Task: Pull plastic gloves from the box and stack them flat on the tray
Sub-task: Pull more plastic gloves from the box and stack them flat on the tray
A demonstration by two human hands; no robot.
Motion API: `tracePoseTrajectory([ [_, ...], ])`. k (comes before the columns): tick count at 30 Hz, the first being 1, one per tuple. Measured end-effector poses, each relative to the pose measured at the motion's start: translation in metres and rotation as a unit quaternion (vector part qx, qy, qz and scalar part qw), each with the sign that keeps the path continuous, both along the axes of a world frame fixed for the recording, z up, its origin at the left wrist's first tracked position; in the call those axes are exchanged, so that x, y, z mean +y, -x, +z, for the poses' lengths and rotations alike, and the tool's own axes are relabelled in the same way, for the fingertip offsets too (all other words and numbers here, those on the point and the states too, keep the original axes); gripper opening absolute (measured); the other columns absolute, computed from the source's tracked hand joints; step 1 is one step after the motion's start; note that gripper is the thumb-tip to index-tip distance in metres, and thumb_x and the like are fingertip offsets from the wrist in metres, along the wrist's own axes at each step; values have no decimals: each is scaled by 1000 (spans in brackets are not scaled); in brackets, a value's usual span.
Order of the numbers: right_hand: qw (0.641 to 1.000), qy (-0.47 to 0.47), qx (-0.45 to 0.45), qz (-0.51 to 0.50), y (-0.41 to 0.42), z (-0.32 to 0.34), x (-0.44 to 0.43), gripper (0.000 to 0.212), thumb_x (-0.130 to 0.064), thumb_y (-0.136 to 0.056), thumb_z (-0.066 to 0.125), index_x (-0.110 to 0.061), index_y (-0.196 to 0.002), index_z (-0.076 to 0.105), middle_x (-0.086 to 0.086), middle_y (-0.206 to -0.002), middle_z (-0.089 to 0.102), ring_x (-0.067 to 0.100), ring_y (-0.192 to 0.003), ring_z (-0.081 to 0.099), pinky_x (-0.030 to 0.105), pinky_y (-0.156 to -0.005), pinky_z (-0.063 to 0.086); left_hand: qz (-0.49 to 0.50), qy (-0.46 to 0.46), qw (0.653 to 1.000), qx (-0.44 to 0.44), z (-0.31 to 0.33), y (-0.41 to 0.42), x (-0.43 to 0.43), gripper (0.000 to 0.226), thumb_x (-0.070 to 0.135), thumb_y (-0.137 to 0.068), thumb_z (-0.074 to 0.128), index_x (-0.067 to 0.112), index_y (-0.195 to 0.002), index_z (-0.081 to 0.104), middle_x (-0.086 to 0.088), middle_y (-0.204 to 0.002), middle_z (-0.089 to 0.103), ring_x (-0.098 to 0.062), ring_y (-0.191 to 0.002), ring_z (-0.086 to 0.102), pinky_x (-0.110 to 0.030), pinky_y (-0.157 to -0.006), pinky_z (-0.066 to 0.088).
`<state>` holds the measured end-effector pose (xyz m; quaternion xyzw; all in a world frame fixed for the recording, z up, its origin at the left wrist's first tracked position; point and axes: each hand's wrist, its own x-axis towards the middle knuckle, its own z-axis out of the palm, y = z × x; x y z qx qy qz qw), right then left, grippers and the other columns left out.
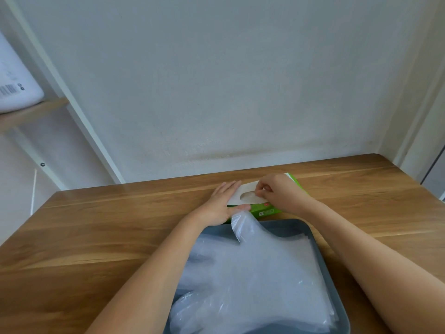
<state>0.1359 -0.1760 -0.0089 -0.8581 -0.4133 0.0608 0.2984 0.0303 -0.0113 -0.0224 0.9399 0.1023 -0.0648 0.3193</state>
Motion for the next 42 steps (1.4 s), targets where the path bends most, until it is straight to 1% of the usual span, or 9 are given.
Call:
tracePoseTrajectory([
  [9,978,-116,69,-157,-11,-6,6,15,-15,-100,43,-9,-97,56,3,-95,56,17,-84,51,25,-65,36,-3,2,1000,0,-2,-2,1,81,50,-92,54,29,-154,7,10,-162,0,-10,-148,-9,-34,-118,-1],
  [14,989,-95,98,-48,-15,1,-4,32,-32,-83,71,-22,-109,55,-11,-103,51,7,-92,51,18,-72,40,-1,3,1000,-4,-3,-2,1,80,49,-92,54,29,-154,8,9,-162,0,-10,-148,-9,-34,-118,-1],
  [19,992,-118,6,-37,-8,8,-7,8,-14,-87,66,-20,-82,68,-6,-81,64,7,-75,56,18,-64,39,4,-12,1000,-9,-5,-4,2,78,50,-92,54,28,-155,12,8,-162,5,-12,-149,-6,-35,-119,1],
  [24,905,-387,178,-14,15,63,-17,11,-13,-90,64,-12,-79,66,1,-77,65,9,-74,58,21,-70,46,13,-15,1000,-11,-6,-6,2,75,55,-90,55,26,-152,24,7,-159,16,-19,-149,1,-41,-121,8],
  [27,873,-438,214,3,31,90,-37,16,-14,-92,59,-7,-79,67,5,-75,67,11,-74,61,20,-76,49,-1,-19,1000,22,6,-4,1,65,49,-98,43,23,-154,21,9,-159,15,-16,-149,2,-35,-117,10],
  [30,870,-410,274,8,47,92,-52,23,-15,-95,53,-6,-81,68,3,-74,70,10,-72,66,17,-73,53,93,151,981,-75,36,9,-6,53,57,-98,27,29,-138,49,14,-142,44,-6,-134,34,-23,-100,28],
  [34,871,-361,333,23,64,86,-67,30,-17,-97,49,7,-87,65,13,-85,70,19,-82,67,26,-82,53,84,403,901,-135,72,30,-20,88,77,-73,20,17,-127,56,1,-137,56,-10,-131,46,-31,-114,20],
  [38,857,-346,378,55,84,93,-72,28,-18,-95,48,-2,-78,64,13,-81,68,21,-75,66,29,-78,53,-1,414,901,-131,88,61,-47,92,73,-55,75,4,-116,62,-1,-107,73,-10,-99,64,-24,-95,44],
  [42,866,-314,384,66,105,95,-75,30,-20,-97,47,-2,-83,67,12,-81,69,19,-72,66,26,-71,54,-25,448,882,-141,90,84,-63,89,70,-47,82,6,-107,63,2,-98,71,-14,-93,66,-30,-88,49],
])
